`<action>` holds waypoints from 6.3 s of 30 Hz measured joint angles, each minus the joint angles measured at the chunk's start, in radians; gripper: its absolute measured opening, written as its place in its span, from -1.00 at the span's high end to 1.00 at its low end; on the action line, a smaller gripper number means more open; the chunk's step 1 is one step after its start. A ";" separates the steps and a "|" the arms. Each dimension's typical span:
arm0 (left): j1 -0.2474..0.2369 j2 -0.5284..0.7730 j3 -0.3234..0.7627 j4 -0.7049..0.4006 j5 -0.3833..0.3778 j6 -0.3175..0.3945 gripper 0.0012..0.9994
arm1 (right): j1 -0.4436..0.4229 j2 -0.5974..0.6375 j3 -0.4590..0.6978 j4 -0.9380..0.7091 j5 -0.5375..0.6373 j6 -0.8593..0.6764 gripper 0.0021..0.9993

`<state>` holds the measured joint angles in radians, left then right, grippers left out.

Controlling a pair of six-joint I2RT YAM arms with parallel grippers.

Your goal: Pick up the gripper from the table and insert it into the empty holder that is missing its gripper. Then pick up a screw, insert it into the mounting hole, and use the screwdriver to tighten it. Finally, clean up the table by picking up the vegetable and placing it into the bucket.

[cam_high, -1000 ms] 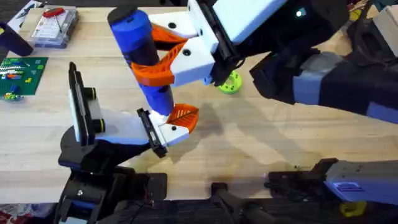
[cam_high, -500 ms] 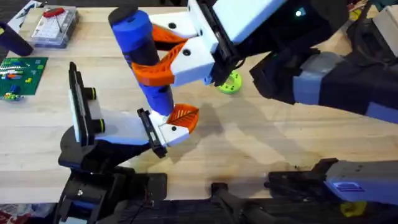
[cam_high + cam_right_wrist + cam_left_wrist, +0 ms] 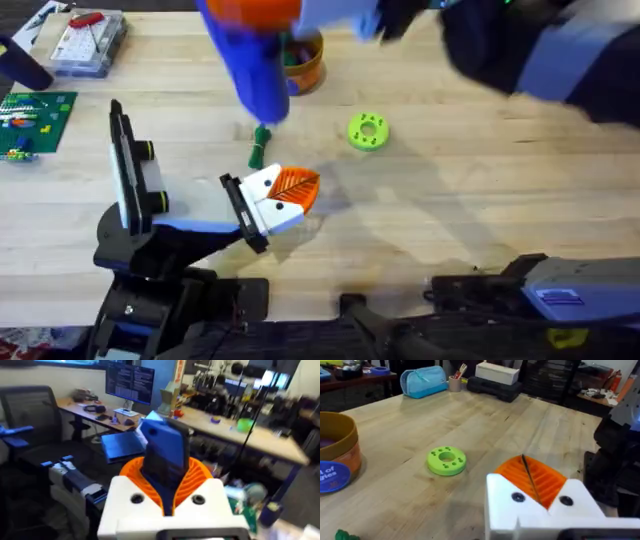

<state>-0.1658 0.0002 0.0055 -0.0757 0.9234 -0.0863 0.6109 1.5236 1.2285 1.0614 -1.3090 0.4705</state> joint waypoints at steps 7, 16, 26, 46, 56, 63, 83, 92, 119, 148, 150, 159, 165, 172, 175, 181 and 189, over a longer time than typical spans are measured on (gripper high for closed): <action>0.000 0.000 0.000 0.000 0.000 0.000 0.98 | -0.002 -0.027 0.069 -0.037 -0.044 -0.003 0.90; 0.000 0.000 0.000 0.000 0.000 0.000 0.98 | -0.022 -0.019 0.070 -0.344 -0.085 -0.133 0.90; 0.000 0.000 0.000 0.000 0.000 0.000 0.98 | -0.200 -0.006 0.090 -1.081 0.236 -0.590 0.90; 0.000 0.000 0.000 0.000 0.000 0.000 0.98 | -0.360 0.040 0.269 -1.855 1.293 -1.316 0.90; 0.000 0.000 0.000 0.000 0.000 0.000 0.99 | -0.422 0.159 0.268 -1.938 1.390 -1.418 0.91; 0.000 0.000 0.000 0.000 0.000 0.000 0.99 | -0.498 0.334 0.268 -1.958 1.407 -1.578 0.91; 0.000 0.000 0.000 0.000 0.000 -0.004 -0.94 | -0.500 0.483 0.269 -1.924 1.460 -1.731 -0.99; 0.000 0.000 0.000 0.019 -0.044 -0.018 -0.97 | -0.500 0.287 0.268 -1.928 1.367 -1.410 -0.99; 0.000 0.872 0.877 -0.735 -0.812 0.098 -0.97 | -0.380 -0.291 0.291 -2.175 1.322 -0.754 -0.99; 0.000 1.365 0.893 -0.697 -0.901 0.139 -0.97 | -0.380 -0.293 -0.106 -1.985 1.239 -0.719 -0.99; 0.000 1.365 0.893 -0.697 -0.901 0.139 -0.97 | -0.380 -0.293 -0.106 -1.985 1.239 -0.719 -0.99; 0.000 1.365 0.893 -0.697 -0.901 0.139 -0.97 | -0.380 -0.293 -0.106 -1.985 1.239 -0.719 -0.99; 0.000 1.365 0.893 -0.697 -0.901 0.139 -0.97 | -0.380 -0.293 -0.106 -1.985 1.239 -0.719 -0.99; 0.000 1.365 0.893 -0.697 -0.901 0.139 -0.97 | -0.380 -0.293 -0.106 -1.985 1.239 -0.719 -0.99; 0.000 1.365 0.893 -0.697 -0.901 0.139 -0.97 | -0.380 -0.293 -0.106 -1.985 1.239 -0.719 -0.99; 0.000 1.365 0.893 -0.697 -0.901 0.139 -0.97 | -0.380 -0.293 -0.106 -1.985 1.239 -0.719 -0.99; 0.000 1.365 0.893 -0.697 -0.901 0.139 -0.97 | -0.380 -0.293 -0.106 -1.985 1.239 -0.719 -0.99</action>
<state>-0.1658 1.3651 0.8989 -0.7727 0.0219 0.0525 0.2310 1.2308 1.1225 -0.9234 -0.0696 -0.2489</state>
